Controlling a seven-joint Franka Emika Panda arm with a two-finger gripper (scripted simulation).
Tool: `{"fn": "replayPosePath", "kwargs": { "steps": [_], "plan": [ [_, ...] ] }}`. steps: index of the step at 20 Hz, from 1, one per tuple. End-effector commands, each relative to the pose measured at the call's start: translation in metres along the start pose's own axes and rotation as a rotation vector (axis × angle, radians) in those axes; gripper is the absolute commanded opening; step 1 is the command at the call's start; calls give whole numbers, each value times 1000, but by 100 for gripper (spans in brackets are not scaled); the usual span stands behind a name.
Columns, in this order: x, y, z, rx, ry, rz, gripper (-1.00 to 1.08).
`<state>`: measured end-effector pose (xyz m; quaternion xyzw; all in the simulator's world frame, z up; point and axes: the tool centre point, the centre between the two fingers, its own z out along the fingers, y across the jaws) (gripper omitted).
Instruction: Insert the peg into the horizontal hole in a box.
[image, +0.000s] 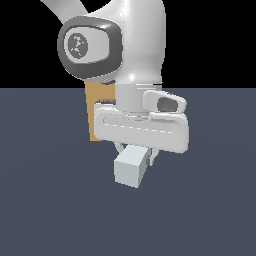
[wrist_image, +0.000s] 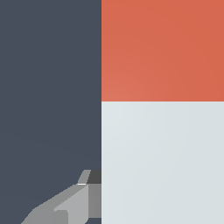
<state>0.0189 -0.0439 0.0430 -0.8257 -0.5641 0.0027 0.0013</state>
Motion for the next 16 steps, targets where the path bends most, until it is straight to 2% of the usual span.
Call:
{"fn": "replayPosePath", "kwargs": {
  "steps": [1, 8, 16],
  "plan": [
    [6, 0, -9, -6, 2, -84, -100],
    [17, -9, -23, -6, 1, -292, -100],
    [23, -15, -32, -6, 1, -424, -100]
  ]
}}
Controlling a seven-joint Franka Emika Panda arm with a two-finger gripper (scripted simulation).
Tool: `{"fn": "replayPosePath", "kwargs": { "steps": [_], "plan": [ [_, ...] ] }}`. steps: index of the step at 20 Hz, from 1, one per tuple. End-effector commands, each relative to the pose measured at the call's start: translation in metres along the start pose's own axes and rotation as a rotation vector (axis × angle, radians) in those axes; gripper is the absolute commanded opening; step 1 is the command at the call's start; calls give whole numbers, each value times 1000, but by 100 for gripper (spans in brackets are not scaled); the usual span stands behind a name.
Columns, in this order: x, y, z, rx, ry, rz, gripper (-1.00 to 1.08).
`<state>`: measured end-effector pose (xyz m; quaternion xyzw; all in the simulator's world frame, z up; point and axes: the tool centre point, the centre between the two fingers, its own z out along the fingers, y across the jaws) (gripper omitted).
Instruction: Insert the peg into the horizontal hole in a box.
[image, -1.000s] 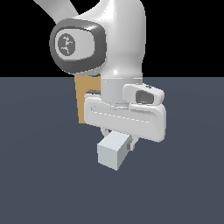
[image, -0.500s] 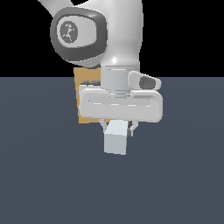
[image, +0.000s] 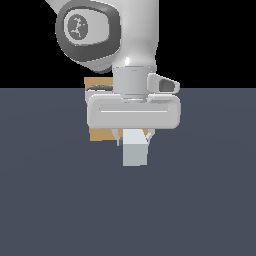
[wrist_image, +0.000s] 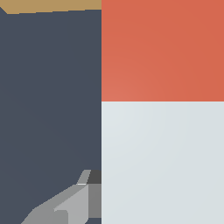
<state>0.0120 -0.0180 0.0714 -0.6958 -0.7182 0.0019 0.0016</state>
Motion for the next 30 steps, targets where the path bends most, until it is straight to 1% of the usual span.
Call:
{"fn": "replayPosePath", "kwargs": {
  "steps": [1, 9, 10, 13, 16, 20, 25, 30],
  "plan": [
    [2, 1, -5, -5, 0, -29, -100],
    [3, 0, -6, -5, 0, -49, -100],
    [3, -2, -3, 0, 0, -48, -100],
    [2, 2, -9, -9, -1, -51, -100],
    [2, 2, -9, -9, -1, -51, -100],
    [6, -1, -6, -4, 0, -51, -100],
    [27, -2, -6, -5, 0, -51, -100],
    [69, -5, -7, -7, 0, -51, -100]
  ]
}}
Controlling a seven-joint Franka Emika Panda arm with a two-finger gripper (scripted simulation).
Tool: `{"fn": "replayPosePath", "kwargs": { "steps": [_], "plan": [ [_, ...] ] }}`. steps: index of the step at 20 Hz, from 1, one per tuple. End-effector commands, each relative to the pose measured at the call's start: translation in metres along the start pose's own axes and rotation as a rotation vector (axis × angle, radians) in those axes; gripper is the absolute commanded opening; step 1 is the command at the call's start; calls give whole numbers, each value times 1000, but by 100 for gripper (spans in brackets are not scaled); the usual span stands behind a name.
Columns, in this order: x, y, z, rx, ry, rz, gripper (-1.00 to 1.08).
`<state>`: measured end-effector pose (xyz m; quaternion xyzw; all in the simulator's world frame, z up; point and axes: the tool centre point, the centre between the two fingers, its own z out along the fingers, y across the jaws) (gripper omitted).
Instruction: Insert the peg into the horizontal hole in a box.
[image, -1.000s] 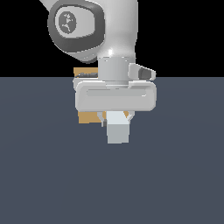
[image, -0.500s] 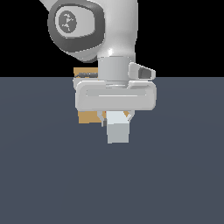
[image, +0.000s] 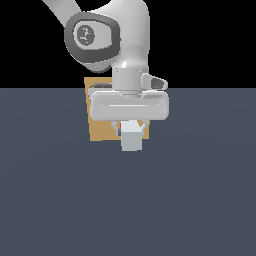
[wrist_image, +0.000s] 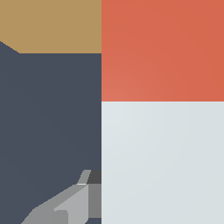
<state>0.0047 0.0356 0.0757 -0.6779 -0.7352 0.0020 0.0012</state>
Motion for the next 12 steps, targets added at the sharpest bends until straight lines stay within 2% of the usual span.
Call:
{"fn": "replayPosePath", "kwargs": {
  "steps": [1, 6, 12],
  "plan": [
    [24, 2, -3, -7, 0, -2, -100],
    [57, 2, -4, -8, 0, -2, -100],
    [71, 3, -4, -9, 0, -2, -100]
  ]
}}
